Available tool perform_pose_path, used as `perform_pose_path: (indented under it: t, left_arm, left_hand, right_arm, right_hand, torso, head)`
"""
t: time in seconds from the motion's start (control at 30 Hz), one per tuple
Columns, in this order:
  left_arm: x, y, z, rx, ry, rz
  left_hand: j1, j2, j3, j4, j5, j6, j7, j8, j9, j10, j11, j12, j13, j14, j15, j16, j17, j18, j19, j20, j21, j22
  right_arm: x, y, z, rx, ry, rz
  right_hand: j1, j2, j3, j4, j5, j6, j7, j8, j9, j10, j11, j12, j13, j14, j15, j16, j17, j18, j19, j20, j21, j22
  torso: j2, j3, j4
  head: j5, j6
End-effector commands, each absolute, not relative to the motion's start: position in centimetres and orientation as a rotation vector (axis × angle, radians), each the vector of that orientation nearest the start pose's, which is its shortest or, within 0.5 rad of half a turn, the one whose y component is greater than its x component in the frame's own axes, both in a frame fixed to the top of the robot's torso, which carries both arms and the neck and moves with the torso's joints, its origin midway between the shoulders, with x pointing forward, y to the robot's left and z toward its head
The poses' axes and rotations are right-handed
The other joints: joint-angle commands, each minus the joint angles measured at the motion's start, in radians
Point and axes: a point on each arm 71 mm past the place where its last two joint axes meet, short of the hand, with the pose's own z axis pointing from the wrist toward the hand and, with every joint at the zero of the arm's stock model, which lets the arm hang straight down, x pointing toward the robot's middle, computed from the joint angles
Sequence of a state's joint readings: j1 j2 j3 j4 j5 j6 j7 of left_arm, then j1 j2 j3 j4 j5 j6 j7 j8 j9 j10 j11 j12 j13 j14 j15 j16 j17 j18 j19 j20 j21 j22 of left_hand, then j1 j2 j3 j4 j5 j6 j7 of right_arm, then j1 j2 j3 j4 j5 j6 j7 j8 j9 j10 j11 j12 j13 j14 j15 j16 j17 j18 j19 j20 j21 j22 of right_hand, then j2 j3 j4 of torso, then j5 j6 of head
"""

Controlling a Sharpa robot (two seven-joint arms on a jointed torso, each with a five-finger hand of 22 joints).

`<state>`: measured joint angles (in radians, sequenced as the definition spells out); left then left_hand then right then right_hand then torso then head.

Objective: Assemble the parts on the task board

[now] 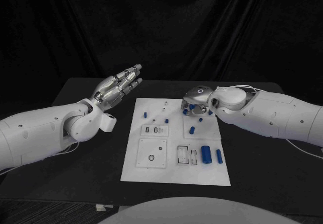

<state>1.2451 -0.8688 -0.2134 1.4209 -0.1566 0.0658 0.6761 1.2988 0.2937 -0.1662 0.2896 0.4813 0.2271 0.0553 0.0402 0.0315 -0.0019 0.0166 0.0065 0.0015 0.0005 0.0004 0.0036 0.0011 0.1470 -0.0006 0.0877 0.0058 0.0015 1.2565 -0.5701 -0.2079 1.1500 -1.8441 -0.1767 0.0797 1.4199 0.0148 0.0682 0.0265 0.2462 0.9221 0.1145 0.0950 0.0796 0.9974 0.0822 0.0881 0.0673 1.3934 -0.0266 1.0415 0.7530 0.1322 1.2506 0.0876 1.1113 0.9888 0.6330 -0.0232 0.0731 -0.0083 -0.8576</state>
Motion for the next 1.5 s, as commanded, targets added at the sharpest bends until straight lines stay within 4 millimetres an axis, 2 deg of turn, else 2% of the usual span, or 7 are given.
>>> perform_pose_path:
  t: [0.03, 0.27, 0.47, 0.6, 0.83, 1.23, 1.5]
  left_arm:
    - [47.8, 23.3, -19.7, -0.718, 1.426, -1.887]
    - [47.8, 23.3, -19.7, -0.719, 1.431, -1.888]
    - [47.8, 23.2, -19.7, -0.72, 1.436, -1.89]
    - [47.8, 23.2, -19.8, -0.72, 1.438, -1.891]
    - [47.8, 23.1, -19.8, -0.721, 1.444, -1.896]
    - [47.8, 23.1, -19.9, -0.724, 1.451, -1.892]
    - [47.8, 23.4, -19.9, -0.732, 1.462, -1.882]
  left_hand:
    - [0.009, -0.002, 0.005, 0.0, 0.006, 0.006, 0.004, 0.003, 0.001, 0.002, 0.006, -0.007, -0.002, 0.0, 0.007, -0.004, -0.001, 0.008, 0.001, 0.004, -0.006, -0.001]
    - [0.01, -0.002, 0.006, 0.0, 0.007, 0.008, 0.005, 0.003, 0.001, 0.002, 0.006, -0.007, -0.002, 0.0, 0.007, -0.004, -0.001, 0.008, 0.001, 0.006, -0.006, -0.001]
    - [0.013, -0.003, 0.01, -0.001, 0.012, 0.009, 0.009, 0.003, 0.001, 0.002, 0.01, -0.007, -0.002, 0.0, 0.008, -0.004, -0.001, 0.01, 0.001, 0.009, -0.006, -0.001]
    - [0.015, -0.003, 0.012, -0.001, 0.014, 0.01, 0.01, 0.004, 0.002, 0.002, 0.012, -0.007, -0.002, 0.0, 0.009, -0.004, -0.001, 0.011, 0.001, 0.01, -0.006, -0.001]
    - [0.018, -0.003, 0.014, -0.002, 0.017, 0.011, 0.012, 0.004, 0.002, 0.002, 0.014, -0.007, -0.002, 0.0, 0.01, -0.004, -0.001, 0.011, 0.001, 0.012, -0.006, -0.001]
    - [0.023, -0.002, 0.02, -0.003, 0.021, 0.017, 0.015, 0.006, 0.003, 0.002, 0.018, -0.007, -0.002, 0.0, 0.014, -0.004, -0.001, 0.012, 0.001, 0.015, -0.006, -0.001]
    - [0.024, -0.002, 0.021, -0.003, 0.022, 0.019, 0.015, 0.006, 0.003, 0.002, 0.018, -0.007, -0.002, 0.0, 0.015, -0.004, -0.001, 0.012, 0.001, 0.016, -0.006, -0.001]
  right_arm:
    - [52.6, -15.8, -24.2, -0.799, 1.712, 0.427]
    - [52.7, -15.8, -24.5, -0.789, 1.731, 0.433]
    - [52.8, -15.9, -25.0, -0.781, 1.751, 0.448]
    - [52.8, -16.0, -25.2, -0.783, 1.755, 0.457]
    - [52.8, -16.2, -25.6, -0.784, 1.746, 0.481]
    - [52.4, -16.7, -25.0, -0.752, 1.676, 0.535]
    - [52.9, -16.5, -22.1, -0.671, 1.644, 0.56]
  right_hand:
    - [0.014, 0.001, 0.007, 0.001, -0.002, 0.008, 0.001, 0.004, 0.002, 0.01, 0.001, -0.004, -0.001, -0.007, 0.002, -0.004, -0.002, -0.005, -0.01, -0.001, -0.005, 0.001]
    - [0.025, 0.004, 0.028, -0.001, 0.007, 0.009, 0.003, -0.002, 0.0, 0.02, 0.002, -0.009, -0.002, -0.022, 0.003, -0.03, -0.035, 0.0, -0.027, -0.001, -0.027, -0.018]
    - [0.047, 0.0, 0.109, -0.006, 0.001, 0.017, 0.01, -0.012, -0.001, 0.047, 0.002, -0.019, -0.004, -0.022, 0.002, -0.029, -0.029, -0.002, -0.026, -0.002, -0.026, -0.002]
    - [0.045, -0.026, 0.187, -0.006, -0.001, 0.027, 0.013, -0.017, 0.0, 0.075, -0.001, -0.023, -0.004, -0.023, -0.002, -0.031, -0.03, -0.003, -0.028, -0.003, -0.024, 0.013]
    - [0.041, -0.045, 0.256, 0.0, -0.019, 0.067, 0.009, -0.004, 0.008, 0.12, -0.01, -0.019, -0.003, -0.019, -0.006, -0.025, -0.021, -0.004, -0.023, -0.009, -0.015, 0.036]
    - [0.037, -0.056, 0.297, 0.011, -0.072, 0.133, 0.005, 0.02, 0.023, 0.192, -0.019, -0.016, -0.003, 0.008, -0.01, 0.004, 0.017, -0.013, 0.007, -0.014, 0.018, 0.085]
    - [0.03, -0.066, 0.298, 0.018, -0.072, 0.155, 0.005, 0.028, 0.03, 0.2, -0.018, -0.021, -0.004, 0.015, -0.005, 0.009, 0.026, -0.014, 0.012, -0.011, 0.021, 0.092]
  torso:
    - [0.0, -0.0001, 0.0001]
    - [0.0, 0.0, 0.0001]
    - [0.0, 0.0, 0.0001]
    - [0.0, -0.0001, -0.0001]
    - [0.0, 0.0, 0.0003]
    - [-0.001, -0.0001, 0.0005]
    - [-0.001, -0.0008, -0.0001]
  head:
    - [0.0, -0.001]
    - [0.0, -0.004]
    - [-0.001, -0.007]
    - [0.001, -0.009]
    - [0.005, -0.012]
    - [0.011, -0.009]
    - [0.016, -0.015]
